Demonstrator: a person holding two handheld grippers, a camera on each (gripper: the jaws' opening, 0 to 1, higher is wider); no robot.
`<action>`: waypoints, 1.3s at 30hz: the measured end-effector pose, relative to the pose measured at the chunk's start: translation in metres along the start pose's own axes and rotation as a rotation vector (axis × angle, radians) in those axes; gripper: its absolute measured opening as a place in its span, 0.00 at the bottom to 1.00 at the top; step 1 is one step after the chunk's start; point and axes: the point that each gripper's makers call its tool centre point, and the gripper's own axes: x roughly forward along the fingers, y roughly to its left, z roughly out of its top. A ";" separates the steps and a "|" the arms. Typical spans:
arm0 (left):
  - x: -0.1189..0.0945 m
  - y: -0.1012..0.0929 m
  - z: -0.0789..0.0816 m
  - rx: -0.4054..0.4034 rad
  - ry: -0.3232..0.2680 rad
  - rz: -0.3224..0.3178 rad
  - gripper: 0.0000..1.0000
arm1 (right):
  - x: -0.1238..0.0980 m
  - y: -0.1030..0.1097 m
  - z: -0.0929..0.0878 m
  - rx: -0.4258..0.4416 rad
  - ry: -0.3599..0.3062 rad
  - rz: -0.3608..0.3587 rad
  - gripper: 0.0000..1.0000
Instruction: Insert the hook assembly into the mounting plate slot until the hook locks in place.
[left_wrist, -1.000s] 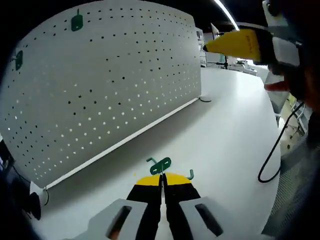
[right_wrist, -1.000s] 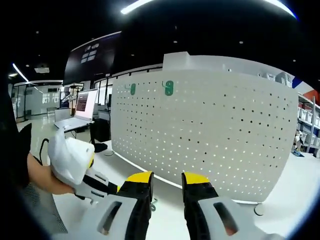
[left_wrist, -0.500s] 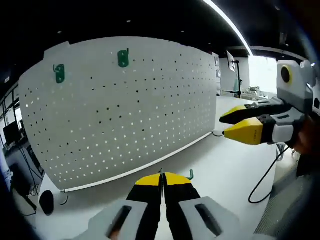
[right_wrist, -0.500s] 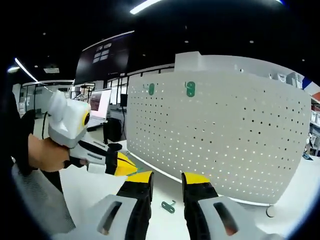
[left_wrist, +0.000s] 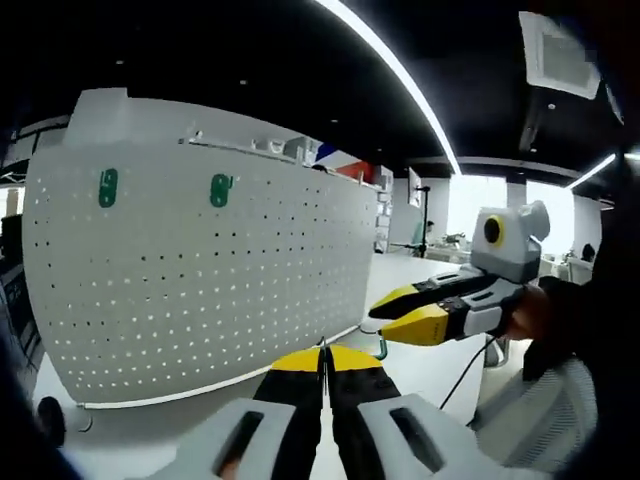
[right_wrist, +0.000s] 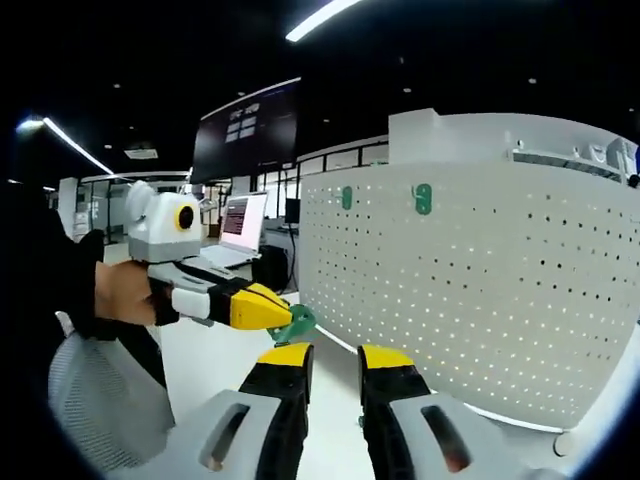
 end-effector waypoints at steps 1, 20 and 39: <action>-0.003 -0.008 0.005 0.018 -0.020 -0.054 0.01 | -0.001 0.003 0.001 -0.010 -0.006 0.021 0.15; -0.041 -0.058 0.041 -0.076 -0.147 -0.403 0.01 | -0.033 0.074 0.055 0.084 -0.186 0.462 0.10; -0.050 -0.085 0.066 -0.146 -0.259 -0.511 0.01 | -0.044 0.086 0.081 0.232 -0.271 0.582 0.01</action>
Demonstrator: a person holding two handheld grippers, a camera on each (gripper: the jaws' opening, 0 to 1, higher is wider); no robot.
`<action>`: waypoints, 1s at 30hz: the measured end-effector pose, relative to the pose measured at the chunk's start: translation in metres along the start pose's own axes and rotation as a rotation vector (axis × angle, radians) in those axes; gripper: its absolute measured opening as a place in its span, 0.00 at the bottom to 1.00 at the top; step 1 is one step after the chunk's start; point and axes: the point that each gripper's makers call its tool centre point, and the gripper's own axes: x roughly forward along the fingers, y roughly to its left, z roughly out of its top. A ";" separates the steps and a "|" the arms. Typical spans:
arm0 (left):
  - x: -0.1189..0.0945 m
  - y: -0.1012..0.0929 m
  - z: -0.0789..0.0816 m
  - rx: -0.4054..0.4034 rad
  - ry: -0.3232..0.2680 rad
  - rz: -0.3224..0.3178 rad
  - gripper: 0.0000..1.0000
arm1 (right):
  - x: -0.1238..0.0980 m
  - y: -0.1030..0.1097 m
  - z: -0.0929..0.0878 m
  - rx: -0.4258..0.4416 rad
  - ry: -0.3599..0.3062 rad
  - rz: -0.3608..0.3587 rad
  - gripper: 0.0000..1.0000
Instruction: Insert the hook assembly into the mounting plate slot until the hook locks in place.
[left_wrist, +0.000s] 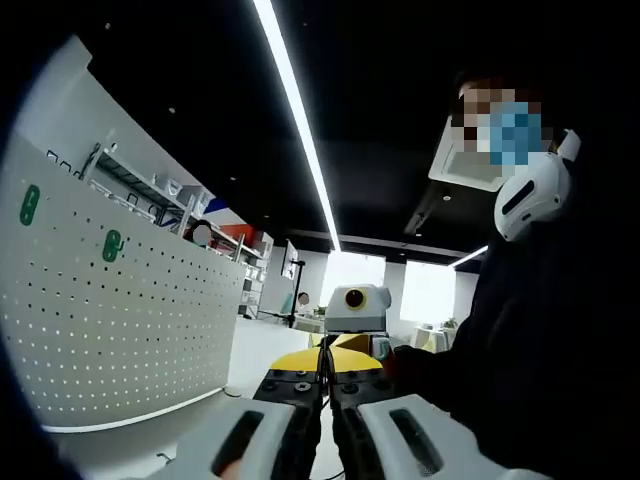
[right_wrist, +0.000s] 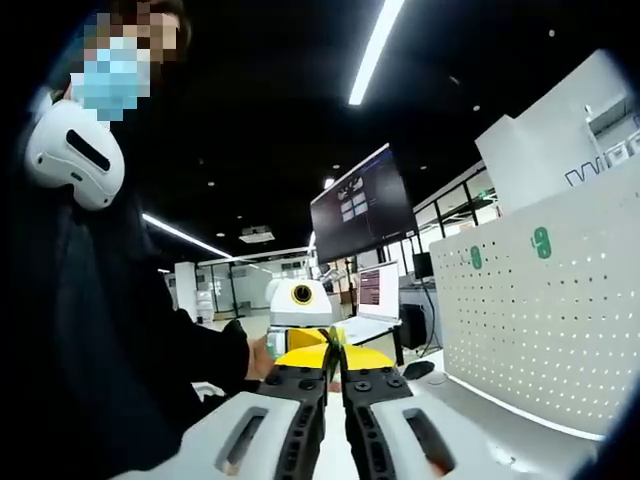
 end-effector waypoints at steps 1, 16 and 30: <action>0.000 0.000 0.000 0.004 0.003 0.001 0.01 | 0.000 0.000 0.000 0.014 0.005 0.002 0.01; -0.015 0.021 -0.011 0.098 0.162 0.148 0.08 | -0.008 -0.036 -0.014 -0.003 0.115 -0.198 0.00; -0.012 0.055 -0.033 0.201 0.279 0.368 0.16 | -0.013 -0.087 -0.038 0.039 0.213 -0.540 0.00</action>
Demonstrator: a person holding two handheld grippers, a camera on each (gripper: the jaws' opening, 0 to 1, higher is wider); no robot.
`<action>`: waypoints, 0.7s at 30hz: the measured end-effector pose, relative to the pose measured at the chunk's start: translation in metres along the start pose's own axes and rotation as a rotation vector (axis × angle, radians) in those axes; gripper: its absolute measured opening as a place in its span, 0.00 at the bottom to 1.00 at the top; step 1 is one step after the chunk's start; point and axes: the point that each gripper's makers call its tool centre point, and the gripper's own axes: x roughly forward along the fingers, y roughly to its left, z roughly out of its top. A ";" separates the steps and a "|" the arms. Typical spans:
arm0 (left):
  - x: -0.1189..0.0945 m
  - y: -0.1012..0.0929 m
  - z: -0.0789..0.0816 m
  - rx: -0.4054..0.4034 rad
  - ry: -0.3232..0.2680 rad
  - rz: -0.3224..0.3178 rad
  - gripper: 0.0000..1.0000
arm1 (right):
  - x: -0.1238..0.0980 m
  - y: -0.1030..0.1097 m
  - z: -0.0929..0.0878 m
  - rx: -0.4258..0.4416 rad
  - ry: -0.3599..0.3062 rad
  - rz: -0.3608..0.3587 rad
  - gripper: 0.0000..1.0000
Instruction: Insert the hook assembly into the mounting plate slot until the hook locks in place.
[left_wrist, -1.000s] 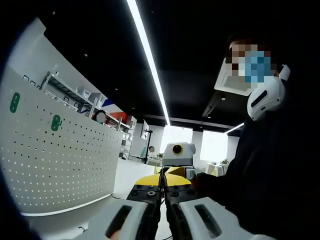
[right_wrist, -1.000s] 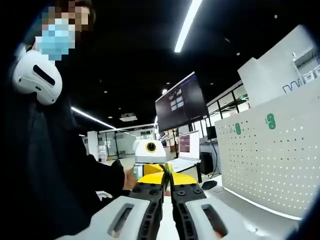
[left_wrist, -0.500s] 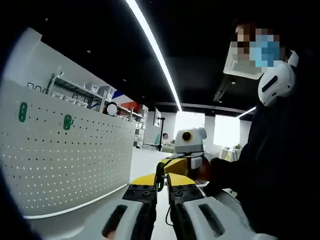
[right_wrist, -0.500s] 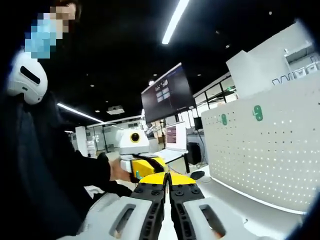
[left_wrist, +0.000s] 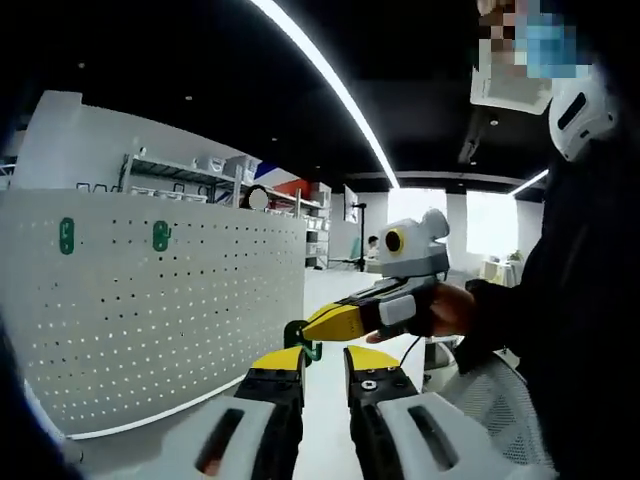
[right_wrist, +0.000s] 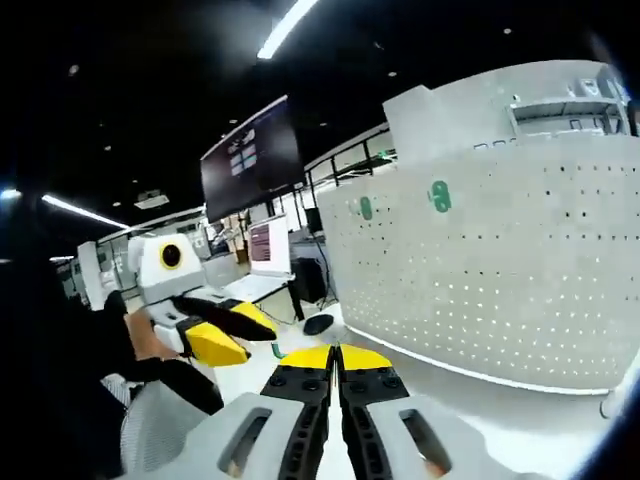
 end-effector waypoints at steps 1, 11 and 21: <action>0.003 0.011 -0.006 0.013 0.027 0.072 0.17 | 0.001 -0.003 -0.003 0.032 0.005 -0.027 0.00; 0.025 0.018 -0.017 0.109 0.100 0.217 0.17 | 0.005 -0.015 -0.007 0.082 0.000 -0.107 0.00; 0.038 0.024 -0.021 0.114 0.109 0.276 0.08 | 0.007 -0.013 -0.009 0.092 -0.002 -0.104 0.00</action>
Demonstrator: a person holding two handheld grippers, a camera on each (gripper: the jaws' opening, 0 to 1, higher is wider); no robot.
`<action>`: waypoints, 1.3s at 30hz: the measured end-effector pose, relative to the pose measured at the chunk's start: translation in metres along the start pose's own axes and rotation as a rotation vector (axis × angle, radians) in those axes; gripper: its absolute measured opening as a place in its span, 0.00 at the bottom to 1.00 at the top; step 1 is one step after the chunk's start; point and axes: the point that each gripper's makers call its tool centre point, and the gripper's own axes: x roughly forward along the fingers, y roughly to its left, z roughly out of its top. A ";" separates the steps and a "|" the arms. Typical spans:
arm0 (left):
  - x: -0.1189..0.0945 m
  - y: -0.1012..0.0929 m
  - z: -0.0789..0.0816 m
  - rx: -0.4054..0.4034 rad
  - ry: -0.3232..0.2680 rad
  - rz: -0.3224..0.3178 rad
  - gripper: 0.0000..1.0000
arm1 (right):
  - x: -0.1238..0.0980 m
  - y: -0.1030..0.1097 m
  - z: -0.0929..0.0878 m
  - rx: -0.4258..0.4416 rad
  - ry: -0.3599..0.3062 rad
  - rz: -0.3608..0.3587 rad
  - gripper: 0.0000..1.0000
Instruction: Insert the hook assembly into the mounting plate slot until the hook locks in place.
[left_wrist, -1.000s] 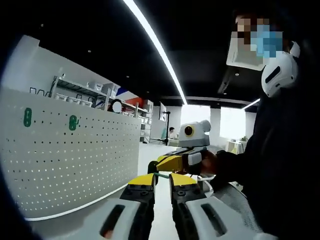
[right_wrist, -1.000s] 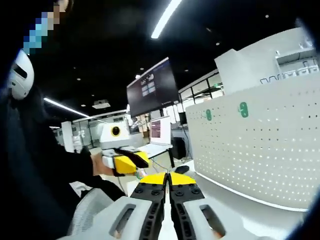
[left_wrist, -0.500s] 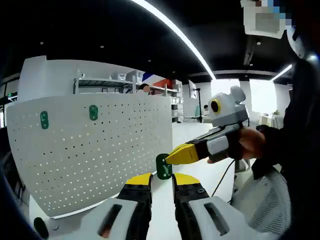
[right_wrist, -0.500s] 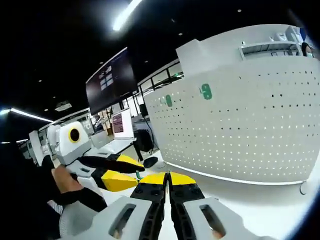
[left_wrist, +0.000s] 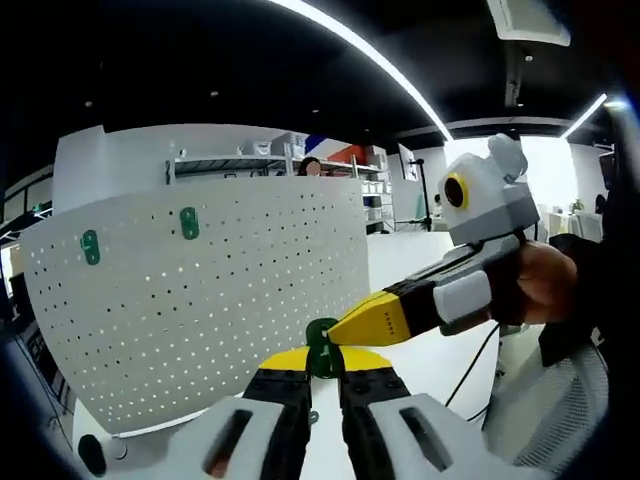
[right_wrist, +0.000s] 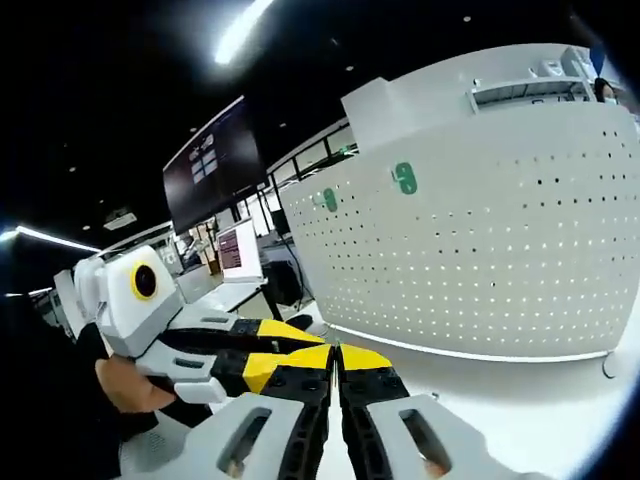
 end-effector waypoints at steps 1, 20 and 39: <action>0.000 0.000 -0.001 0.005 0.004 0.002 0.07 | 0.000 0.000 0.000 0.000 0.001 -0.001 0.00; 0.000 0.001 -0.003 0.013 0.009 0.004 0.04 | 0.004 0.003 -0.002 -0.002 0.011 0.009 0.00; -0.009 0.018 -0.002 -0.003 0.011 0.063 0.03 | -0.004 0.005 0.014 -0.141 -0.059 -0.007 0.22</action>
